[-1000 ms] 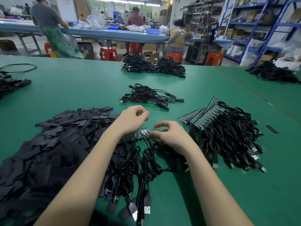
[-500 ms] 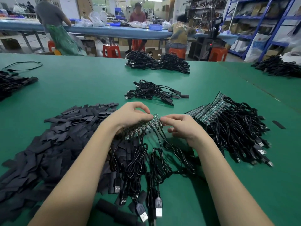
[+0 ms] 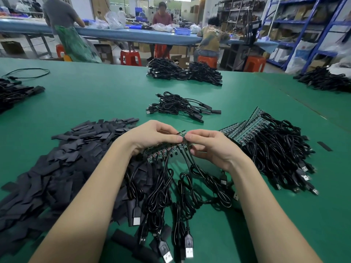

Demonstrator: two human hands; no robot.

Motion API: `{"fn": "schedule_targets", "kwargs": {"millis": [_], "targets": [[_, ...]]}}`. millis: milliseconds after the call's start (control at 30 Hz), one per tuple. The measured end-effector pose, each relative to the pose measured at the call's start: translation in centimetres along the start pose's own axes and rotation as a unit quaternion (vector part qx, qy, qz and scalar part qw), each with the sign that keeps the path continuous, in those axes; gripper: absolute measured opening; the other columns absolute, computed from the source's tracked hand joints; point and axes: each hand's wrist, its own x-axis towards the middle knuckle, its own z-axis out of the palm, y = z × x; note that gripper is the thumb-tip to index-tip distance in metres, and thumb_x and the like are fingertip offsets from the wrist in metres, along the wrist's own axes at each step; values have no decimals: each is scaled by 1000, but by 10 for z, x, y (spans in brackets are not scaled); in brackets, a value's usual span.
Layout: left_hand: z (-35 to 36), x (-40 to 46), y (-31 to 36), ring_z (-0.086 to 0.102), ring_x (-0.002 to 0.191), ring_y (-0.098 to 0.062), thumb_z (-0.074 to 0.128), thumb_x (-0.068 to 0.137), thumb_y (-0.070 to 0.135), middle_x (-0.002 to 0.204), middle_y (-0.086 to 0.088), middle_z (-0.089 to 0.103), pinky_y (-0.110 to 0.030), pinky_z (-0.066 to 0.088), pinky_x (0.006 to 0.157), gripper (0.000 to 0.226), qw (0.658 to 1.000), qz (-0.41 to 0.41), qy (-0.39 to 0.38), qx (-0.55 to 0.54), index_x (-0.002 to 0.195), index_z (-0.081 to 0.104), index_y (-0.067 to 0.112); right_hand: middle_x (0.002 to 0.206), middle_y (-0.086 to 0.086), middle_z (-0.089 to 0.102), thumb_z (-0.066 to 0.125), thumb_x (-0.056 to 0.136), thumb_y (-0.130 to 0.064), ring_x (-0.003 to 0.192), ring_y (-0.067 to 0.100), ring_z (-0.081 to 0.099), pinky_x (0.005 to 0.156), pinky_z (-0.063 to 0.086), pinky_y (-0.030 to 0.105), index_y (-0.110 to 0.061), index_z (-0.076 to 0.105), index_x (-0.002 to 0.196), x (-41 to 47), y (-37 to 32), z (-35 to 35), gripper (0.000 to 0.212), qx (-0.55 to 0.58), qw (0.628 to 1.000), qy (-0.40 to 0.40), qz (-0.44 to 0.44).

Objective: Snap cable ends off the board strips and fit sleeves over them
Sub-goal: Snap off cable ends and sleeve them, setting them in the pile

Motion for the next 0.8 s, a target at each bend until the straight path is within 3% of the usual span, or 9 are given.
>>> {"fn": "schedule_targets", "kwargs": {"millis": [267,433,600,700,800], "targets": [[3,1,-7,66,80,-9,88,56,47,90,2,76,-38,43,99,39,995,-11,-40,-92,86,80,24,73,1,69,76,72,-11,57,6,61,54,54,17,-5,71,97,-1,1,2,26,68,994,-25,77],[6,4,-9,66,82,-5,83,74,32,89,7,75,-22,46,83,12,990,36,-54,-124,84,80,26,70,3,73,72,73,-9,57,7,67,53,55,16,-9,80,72,-4,0,6,8,177,977,-52,104],[3,1,-4,68,83,5,84,74,42,96,11,77,-5,45,68,24,999,16,-14,-28,94,79,30,74,-3,69,79,75,-19,62,9,64,60,52,18,-18,70,88,-5,-6,-5,16,108,992,31,65],[8,4,0,66,88,8,80,81,44,103,14,73,-15,48,81,31,995,18,65,76,108,71,32,76,-6,68,80,76,-22,55,5,58,54,47,17,-20,71,89,-6,-15,-12,15,34,994,102,8],[28,9,13,68,87,-6,75,88,38,95,9,73,-25,52,85,18,976,57,197,66,99,70,24,73,-8,70,84,68,-24,53,6,58,48,48,15,-23,76,81,-5,-20,-12,15,84,989,115,-23]]}}
